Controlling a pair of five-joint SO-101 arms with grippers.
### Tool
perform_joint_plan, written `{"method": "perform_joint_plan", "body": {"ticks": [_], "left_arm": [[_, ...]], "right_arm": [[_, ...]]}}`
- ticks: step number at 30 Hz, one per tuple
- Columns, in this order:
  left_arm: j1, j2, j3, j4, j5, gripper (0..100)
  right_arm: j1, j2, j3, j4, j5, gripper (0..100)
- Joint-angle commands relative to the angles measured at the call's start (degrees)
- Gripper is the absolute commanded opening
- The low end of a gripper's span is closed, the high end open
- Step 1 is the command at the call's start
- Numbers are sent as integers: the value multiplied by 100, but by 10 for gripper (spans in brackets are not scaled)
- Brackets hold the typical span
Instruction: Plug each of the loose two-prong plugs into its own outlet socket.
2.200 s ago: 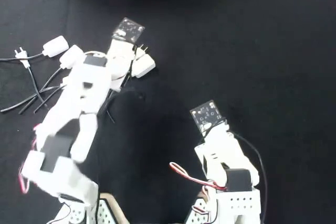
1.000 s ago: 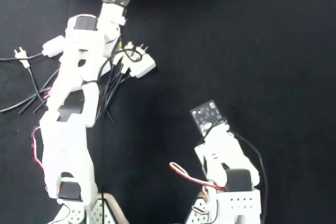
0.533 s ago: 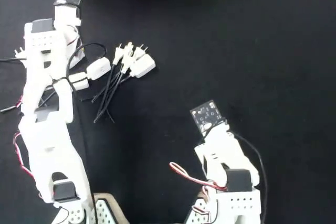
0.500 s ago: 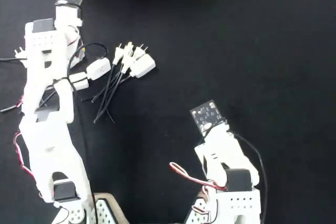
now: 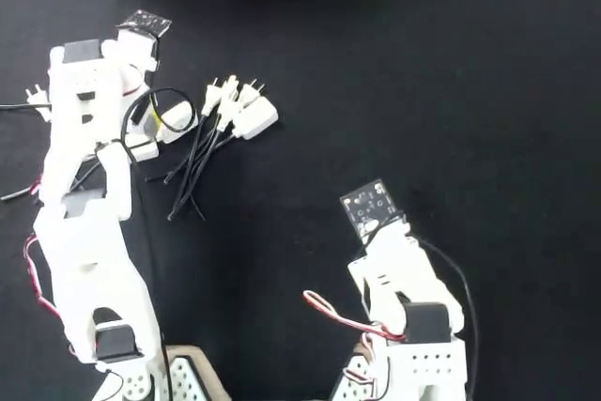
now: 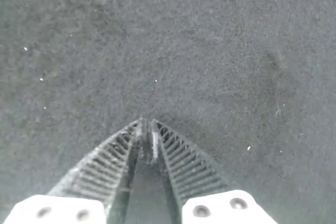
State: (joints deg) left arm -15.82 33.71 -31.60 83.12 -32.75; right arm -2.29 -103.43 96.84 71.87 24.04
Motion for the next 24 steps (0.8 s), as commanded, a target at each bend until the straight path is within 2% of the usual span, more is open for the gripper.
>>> {"method": "perform_joint_plan", "body": {"ticks": [1,4,11,24], "left_arm": [[-620,-97,-514,-369,-70,191],[-840,-97,-523,-800,-70,192],[-708,369,-620,-1802,-167,193],[-312,1881,-2193,-1345,-264,193]], "right_arm": [[44,-171,-22,9,-18,17],[44,-171,-22,9,-18,17],[44,-171,-22,9,-18,17],[44,-171,-22,9,-18,17]]}}
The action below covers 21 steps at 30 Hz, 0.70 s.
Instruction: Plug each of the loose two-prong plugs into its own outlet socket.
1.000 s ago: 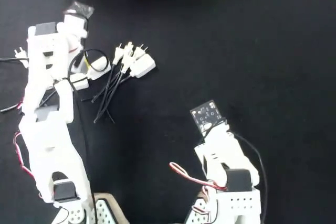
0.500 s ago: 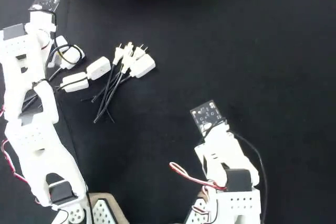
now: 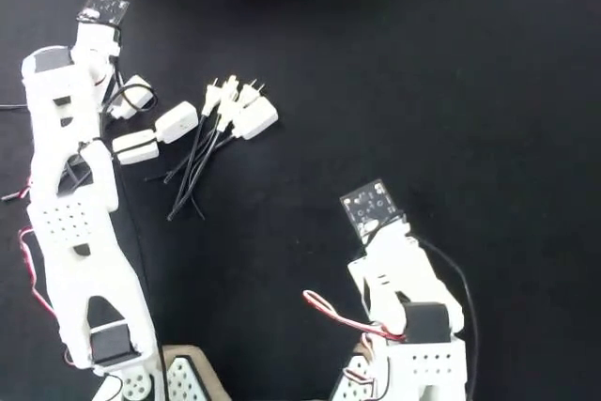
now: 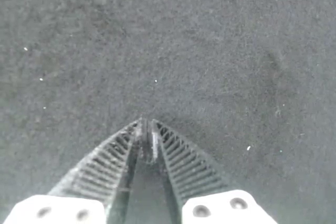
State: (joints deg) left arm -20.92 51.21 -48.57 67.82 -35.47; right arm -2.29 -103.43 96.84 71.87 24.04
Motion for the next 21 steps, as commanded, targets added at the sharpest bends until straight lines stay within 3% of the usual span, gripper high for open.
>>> {"method": "perform_joint_plan", "body": {"ticks": [1,5,11,21], "left_arm": [[242,185,-655,334,0,193],[505,273,-1297,1196,-193,193],[620,308,-2202,1837,-255,216],[356,1029,-2273,1046,-325,252]], "right_arm": [[44,-171,-22,9,-18,17],[44,-171,-22,9,-18,17],[44,-171,-22,9,-18,17],[44,-171,-22,9,-18,17]]}}
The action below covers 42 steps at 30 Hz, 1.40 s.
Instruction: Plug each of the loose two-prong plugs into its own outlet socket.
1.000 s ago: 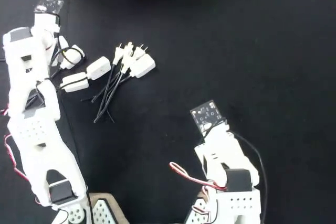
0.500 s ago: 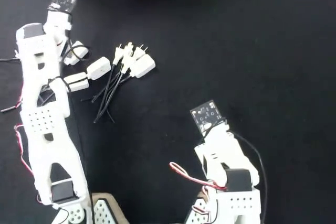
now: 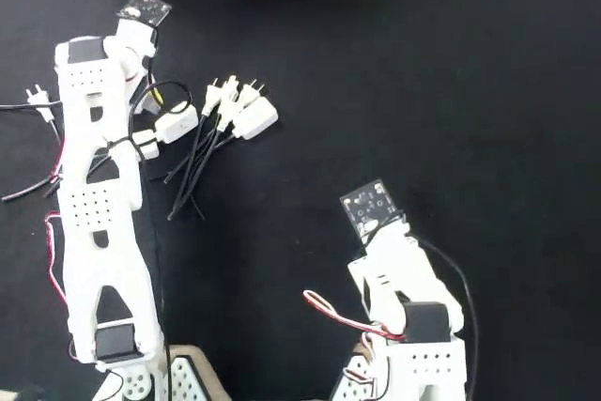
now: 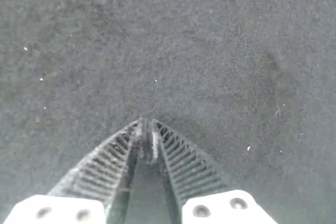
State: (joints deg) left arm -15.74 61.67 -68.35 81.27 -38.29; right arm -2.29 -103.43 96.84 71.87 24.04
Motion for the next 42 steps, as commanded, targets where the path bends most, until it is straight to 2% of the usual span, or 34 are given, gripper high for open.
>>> {"method": "perform_joint_plan", "body": {"ticks": [1,17,28,31,36,42], "left_arm": [[-198,44,-295,-413,-44,251],[-233,211,-242,-993,-44,252],[-180,967,-295,-941,-141,248],[-189,932,-303,-686,-149,209],[-154,659,-303,-185,-167,52],[-57,264,-303,589,-334,47]], "right_arm": [[44,-171,-22,9,-18,17],[44,-171,-22,9,-18,17],[44,-171,-22,9,-18,17],[44,-171,-22,9,-18,17],[44,-171,-22,9,-18,17],[44,-171,-22,9,-18,17]]}}
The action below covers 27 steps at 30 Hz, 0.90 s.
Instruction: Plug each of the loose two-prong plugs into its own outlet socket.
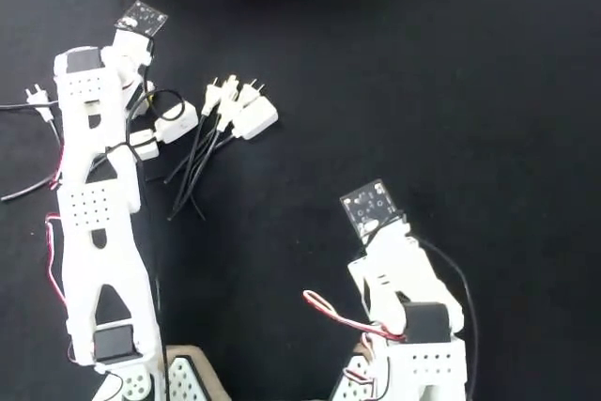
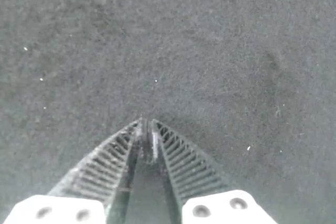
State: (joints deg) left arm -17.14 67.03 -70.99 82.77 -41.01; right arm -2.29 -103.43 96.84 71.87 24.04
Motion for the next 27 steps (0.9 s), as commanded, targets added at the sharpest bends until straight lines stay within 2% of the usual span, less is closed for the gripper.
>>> {"method": "perform_joint_plan", "body": {"ticks": [1,8,14,19,27], "left_arm": [[84,-369,-40,519,-62,47],[84,-1090,-48,1284,-53,46],[48,-1705,-752,1802,62,37],[40,-2066,-884,1811,325,37],[66,-3402,-136,1811,545,46]], "right_arm": [[44,-171,-22,9,-18,17],[44,-171,-22,9,-18,17],[44,-171,-22,9,-18,17],[44,-171,-22,9,-18,17],[44,-171,-22,9,-18,17]]}}
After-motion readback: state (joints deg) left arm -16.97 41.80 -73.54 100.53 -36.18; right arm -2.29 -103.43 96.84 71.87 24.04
